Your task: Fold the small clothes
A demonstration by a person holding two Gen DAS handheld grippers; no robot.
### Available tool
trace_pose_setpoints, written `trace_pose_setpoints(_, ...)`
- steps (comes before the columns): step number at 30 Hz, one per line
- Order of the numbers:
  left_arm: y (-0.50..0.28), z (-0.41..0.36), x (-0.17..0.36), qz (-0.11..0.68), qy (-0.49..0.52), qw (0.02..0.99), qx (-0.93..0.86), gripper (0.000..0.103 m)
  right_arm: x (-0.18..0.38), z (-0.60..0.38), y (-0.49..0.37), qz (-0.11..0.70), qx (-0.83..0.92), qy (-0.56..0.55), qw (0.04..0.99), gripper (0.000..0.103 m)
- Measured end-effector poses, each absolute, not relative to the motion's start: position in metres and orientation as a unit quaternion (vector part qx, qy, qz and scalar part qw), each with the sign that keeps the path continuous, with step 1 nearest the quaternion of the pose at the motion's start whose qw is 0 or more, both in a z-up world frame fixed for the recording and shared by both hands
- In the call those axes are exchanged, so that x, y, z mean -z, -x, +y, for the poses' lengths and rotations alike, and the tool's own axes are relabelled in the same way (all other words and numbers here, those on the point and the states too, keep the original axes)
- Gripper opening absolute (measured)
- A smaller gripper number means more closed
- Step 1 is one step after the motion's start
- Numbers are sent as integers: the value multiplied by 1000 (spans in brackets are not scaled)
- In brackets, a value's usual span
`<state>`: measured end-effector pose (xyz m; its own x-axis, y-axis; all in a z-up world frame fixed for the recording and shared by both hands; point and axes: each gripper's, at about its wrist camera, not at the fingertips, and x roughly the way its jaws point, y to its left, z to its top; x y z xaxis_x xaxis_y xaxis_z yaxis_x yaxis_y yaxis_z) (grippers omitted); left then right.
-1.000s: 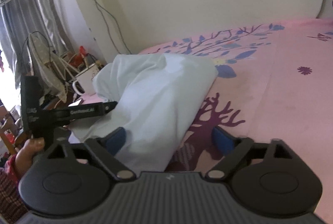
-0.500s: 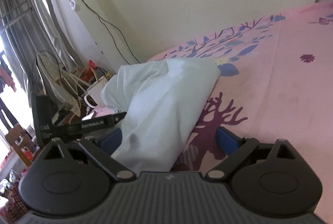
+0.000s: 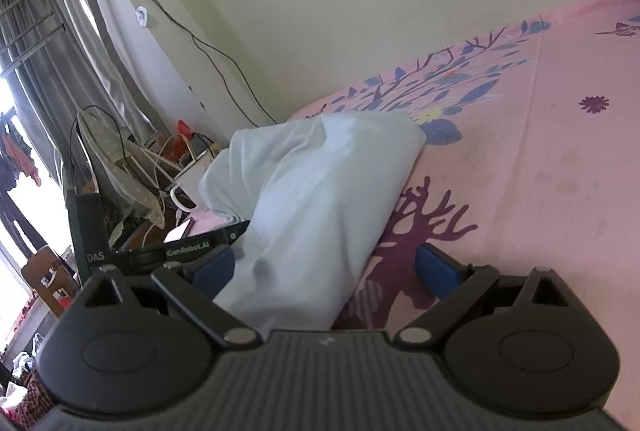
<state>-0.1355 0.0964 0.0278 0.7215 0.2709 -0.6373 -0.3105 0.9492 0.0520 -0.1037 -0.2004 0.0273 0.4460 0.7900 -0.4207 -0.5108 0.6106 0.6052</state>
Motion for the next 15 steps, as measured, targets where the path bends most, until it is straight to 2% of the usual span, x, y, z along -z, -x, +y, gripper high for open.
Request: trace_pose_setpoints(15,136,93,-29,338,14,928,-156,103,-27,-202,102,350,-396,-188,828,91)
